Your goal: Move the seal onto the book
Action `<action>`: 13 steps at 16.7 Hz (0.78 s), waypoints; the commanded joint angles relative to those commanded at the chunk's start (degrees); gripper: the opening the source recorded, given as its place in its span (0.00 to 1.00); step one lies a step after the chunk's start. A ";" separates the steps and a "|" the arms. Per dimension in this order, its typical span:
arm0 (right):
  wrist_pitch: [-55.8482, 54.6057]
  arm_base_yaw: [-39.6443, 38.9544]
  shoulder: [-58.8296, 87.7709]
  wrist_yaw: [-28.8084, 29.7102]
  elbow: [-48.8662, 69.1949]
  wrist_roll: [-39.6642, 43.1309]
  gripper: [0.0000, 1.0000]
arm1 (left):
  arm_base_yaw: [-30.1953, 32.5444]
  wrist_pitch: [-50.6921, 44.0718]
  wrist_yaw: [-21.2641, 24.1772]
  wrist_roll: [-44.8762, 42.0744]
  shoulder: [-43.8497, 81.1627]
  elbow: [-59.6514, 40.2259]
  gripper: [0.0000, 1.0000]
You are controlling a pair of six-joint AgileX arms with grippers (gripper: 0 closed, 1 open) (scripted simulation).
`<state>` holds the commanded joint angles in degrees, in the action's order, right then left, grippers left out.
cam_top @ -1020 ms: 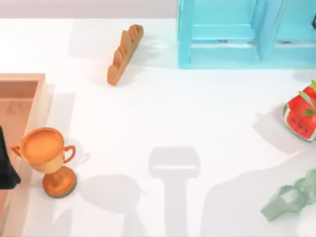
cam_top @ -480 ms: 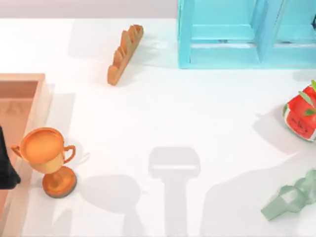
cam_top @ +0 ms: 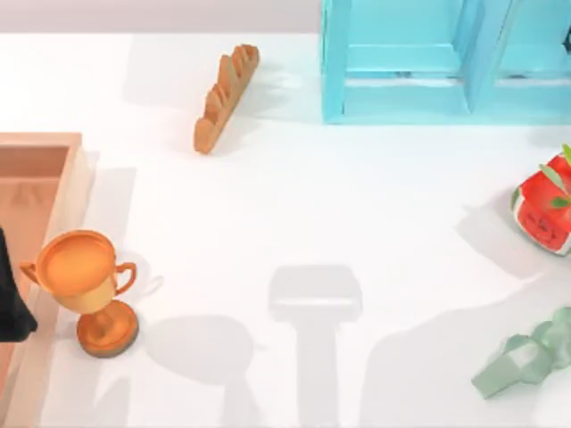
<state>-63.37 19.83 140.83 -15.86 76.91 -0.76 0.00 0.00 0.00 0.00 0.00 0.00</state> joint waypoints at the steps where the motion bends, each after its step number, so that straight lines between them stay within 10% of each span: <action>1: 1.05 0.42 -1.23 -0.54 -1.13 -0.01 0.00 | 0.00 0.00 0.00 0.00 0.00 0.00 1.00; 13: 20.71 8.86 -50.65 -9.29 -24.19 -0.37 0.00 | 0.00 0.00 0.00 0.00 0.00 0.00 1.00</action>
<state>-42.66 28.69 90.17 -25.15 52.72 -1.14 0.00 0.00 0.00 0.00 0.00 0.00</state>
